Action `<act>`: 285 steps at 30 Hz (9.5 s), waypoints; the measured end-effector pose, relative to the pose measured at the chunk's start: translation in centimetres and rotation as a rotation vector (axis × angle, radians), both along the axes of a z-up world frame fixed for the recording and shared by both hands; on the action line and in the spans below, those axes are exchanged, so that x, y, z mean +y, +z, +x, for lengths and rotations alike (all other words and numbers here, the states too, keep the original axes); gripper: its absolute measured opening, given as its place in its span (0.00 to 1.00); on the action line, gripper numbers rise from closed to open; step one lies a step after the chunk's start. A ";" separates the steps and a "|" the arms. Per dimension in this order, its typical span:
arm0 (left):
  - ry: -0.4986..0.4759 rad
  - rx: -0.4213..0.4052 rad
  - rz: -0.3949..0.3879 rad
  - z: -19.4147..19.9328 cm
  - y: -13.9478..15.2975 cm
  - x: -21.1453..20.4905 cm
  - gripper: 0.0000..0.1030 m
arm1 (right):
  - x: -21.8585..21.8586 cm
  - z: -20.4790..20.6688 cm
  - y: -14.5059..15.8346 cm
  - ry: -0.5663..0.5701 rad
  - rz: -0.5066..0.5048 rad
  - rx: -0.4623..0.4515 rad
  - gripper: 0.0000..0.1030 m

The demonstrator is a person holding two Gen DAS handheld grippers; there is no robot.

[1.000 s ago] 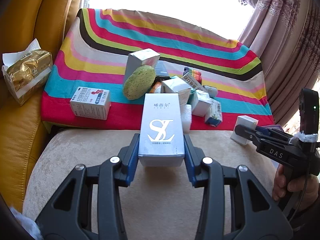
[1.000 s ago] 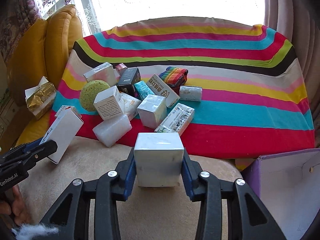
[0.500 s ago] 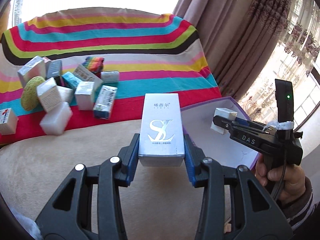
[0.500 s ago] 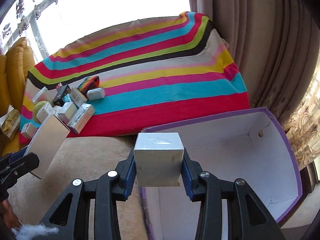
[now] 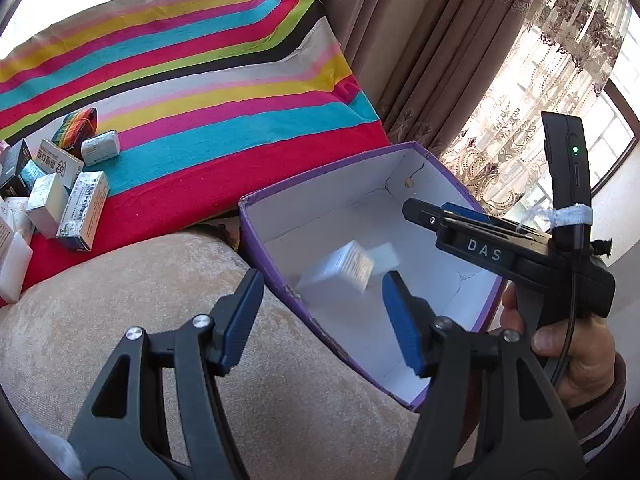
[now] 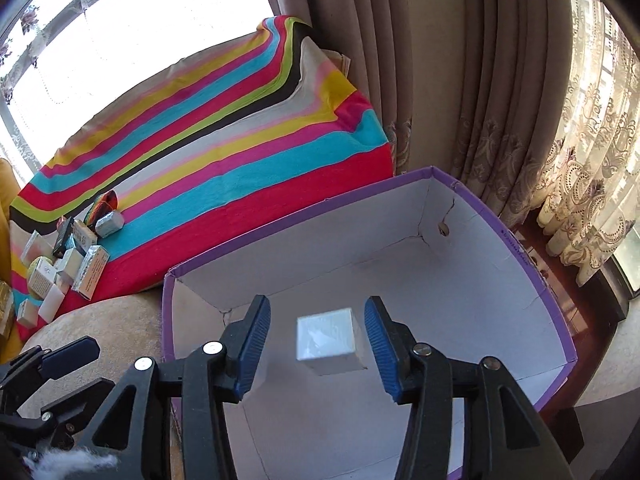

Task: Organize objects
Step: 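Carry both boxes to the purple storage box and open both grippers, then grasp the white medicine box with the left gripper while the right grasps a printed tissue pack, then carry both items into the storage box and release them, then grasp the silver-wrapped box with the right gripper while the left grasps the pink-printed white box, then carry both boxes into the storage box and open both grippers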

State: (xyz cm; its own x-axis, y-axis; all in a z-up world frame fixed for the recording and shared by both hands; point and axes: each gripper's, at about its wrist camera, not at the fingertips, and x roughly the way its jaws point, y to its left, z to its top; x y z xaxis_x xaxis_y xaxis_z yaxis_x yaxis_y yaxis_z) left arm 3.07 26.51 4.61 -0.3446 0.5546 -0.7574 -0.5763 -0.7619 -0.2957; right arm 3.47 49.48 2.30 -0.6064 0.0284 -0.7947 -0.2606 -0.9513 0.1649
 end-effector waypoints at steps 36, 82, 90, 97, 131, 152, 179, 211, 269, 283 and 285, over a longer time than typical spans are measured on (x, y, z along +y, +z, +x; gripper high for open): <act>0.755 -0.096 -0.178 -10.7 -3.3 -36.9 0.88 | -26.8 -12.9 -1.4 0.362 0.013 -0.120 0.81; 0.747 0.022 -0.325 -12.0 -3.1 -35.6 0.71 | -28.9 -13.2 -2.2 0.463 0.154 -0.097 0.34; 0.708 0.098 -0.252 -8.2 -0.2 -32.8 0.71 | -27.2 -10.2 -0.2 0.462 0.118 -0.033 0.34; 0.547 0.160 -0.199 -6.5 2.2 -26.3 0.71 | -22.6 -7.8 1.2 0.415 0.115 -0.012 0.34; 0.040 0.043 -0.006 -4.1 0.7 -2.5 0.85 | -1.9 -0.5 0.1 -0.013 0.158 0.003 0.85; 0.616 0.023 -0.062 -8.6 0.3 -27.7 0.76 | -19.5 -7.8 0.9 0.352 -0.026 0.005 0.86; 0.546 0.072 -0.113 -17.5 0.7 -31.5 0.80 | -30.1 -15.6 -1.1 0.421 0.045 -0.060 0.81; 0.713 0.128 -0.125 -15.2 0.5 -35.9 0.11 | -30.8 -14.4 -0.7 0.455 0.087 0.010 0.37; 0.409 0.195 -0.179 -4.5 3.2 -16.1 0.68 | -13.6 -4.2 2.5 0.218 0.065 0.067 0.37; 0.086 0.087 -0.132 -3.2 0.5 -2.0 0.68 | -1.9 -1.1 1.1 -0.001 0.092 0.013 0.37; 0.060 0.081 -0.139 -3.0 0.0 -0.6 0.68 | -0.5 -0.8 0.6 -0.033 0.096 0.004 0.37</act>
State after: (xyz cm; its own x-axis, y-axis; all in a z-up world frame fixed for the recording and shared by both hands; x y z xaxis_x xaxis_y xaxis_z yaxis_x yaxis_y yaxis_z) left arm 0.03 25.91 4.62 -0.4367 0.4231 -0.7939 -0.5461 -0.8260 -0.1398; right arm 2.65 49.00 2.93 -0.6071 0.1244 -0.7848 -0.2919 -0.9535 0.0746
